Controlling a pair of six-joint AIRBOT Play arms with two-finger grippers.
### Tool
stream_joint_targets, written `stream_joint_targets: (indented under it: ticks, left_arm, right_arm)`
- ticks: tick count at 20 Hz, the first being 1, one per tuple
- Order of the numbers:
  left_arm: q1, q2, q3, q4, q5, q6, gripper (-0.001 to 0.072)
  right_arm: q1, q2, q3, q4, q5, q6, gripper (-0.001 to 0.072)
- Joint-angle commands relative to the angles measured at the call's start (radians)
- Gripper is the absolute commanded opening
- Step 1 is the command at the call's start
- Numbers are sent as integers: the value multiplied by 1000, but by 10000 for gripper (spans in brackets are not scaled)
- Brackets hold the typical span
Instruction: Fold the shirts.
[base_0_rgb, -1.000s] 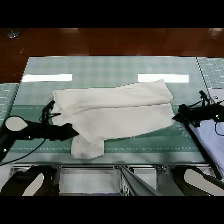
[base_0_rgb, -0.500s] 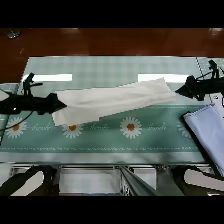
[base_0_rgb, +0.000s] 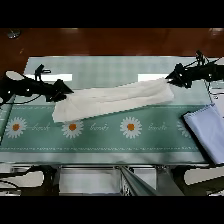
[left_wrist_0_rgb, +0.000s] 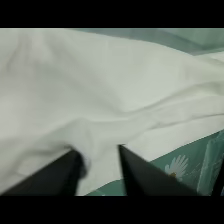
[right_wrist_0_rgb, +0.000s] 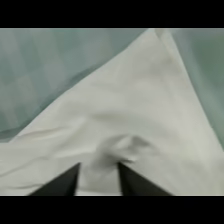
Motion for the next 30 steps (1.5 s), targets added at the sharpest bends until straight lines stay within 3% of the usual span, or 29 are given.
stream_joint_targets:
  ticks: [1, 3, 7, 17, 18, 19, 21, 24, 25, 26, 27, 30]
  left_arm:
    - [35, -27, 58, 47, -111, 13, 698]
    - [99, 8, 80, 110, -187, -5, 697]
    - [145, 137, 41, 124, -153, 5, 697]
    - [47, 193, 37, 123, -132, 5, 697]
    - [42, 193, 37, 121, -123, 5, 697]
    - [38, 193, 37, 120, -119, 5, 697]
    - [31, 193, 37, 119, -120, 5, 697]
    - [27, 193, 37, 120, -132, 5, 695]
    - [27, 193, 37, 120, -143, 6, 615]
    - [27, 193, 37, 119, -161, 39, 223]
    - [23, 193, 37, 118, -175, 74, 46]
    - [-6, 193, 37, 101, -188, 103, 31]
  right_arm:
    - [-39, -35, 46, 5, 20, -7, 624]
    - [-110, -35, 54, 5, 56, 24, 623]
    - [-159, -41, 53, -165, 79, 106, 623]
    - [-25, -183, 53, -129, 136, 35, 622]
    - [-11, -185, 53, -126, 136, 31, 597]
    - [-2, -185, 53, -118, 134, 27, 459]
    - [5, -185, 54, -69, 141, -10, 29]
    - [-6, -146, 55, -50, 182, -33, 15]
    - [-10, -113, 55, -81, 192, -34, 15]
    - [-13, -69, 55, -127, 204, -35, 15]
    - [-16, -14, 51, -180, 214, -37, 14]
    - [-15, 190, -41, -227, 207, -70, 14]
